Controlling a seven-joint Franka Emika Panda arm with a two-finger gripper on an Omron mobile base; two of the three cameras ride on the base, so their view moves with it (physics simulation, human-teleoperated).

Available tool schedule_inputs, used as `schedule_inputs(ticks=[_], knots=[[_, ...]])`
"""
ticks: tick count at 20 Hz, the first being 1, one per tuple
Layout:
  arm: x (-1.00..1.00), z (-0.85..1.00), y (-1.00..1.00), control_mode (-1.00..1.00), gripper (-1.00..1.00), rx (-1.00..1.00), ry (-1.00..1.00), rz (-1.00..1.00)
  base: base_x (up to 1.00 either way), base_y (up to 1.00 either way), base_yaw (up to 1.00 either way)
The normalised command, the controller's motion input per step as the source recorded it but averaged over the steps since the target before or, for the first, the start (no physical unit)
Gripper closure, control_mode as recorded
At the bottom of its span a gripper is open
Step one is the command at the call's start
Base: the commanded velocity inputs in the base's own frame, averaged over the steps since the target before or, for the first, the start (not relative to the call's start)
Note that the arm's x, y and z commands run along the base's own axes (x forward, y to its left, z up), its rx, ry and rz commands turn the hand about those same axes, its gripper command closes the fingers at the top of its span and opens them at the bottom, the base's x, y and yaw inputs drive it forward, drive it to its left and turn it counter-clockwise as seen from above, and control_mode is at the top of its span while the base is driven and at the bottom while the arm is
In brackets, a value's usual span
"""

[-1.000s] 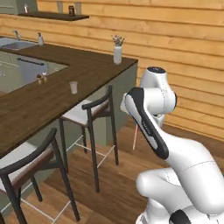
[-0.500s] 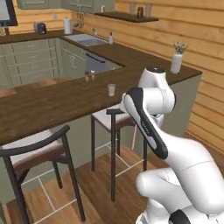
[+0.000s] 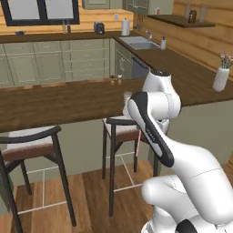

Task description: Take a straw from the drawer in front and place it inside the glass cup on the dining counter.

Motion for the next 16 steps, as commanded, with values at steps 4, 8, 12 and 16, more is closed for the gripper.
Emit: schedule_inputs(ticks=[4,8,12,16], knots=[[0.0,0.0,0.0,1.0,1.0,0.0,0.0,0.0,0.55,-0.88,0.44],[0.0,0.0,0.0,1.0,1.0,0.0,0.0,0.0,0.69,-0.62,0.27],[0.0,0.0,0.0,1.0,1.0,0.0,0.0,0.0,0.77,-0.38,0.06],[0.0,0.0,0.0,1.0,1.0,0.0,0.0,0.0,0.91,-0.22,-0.01]])
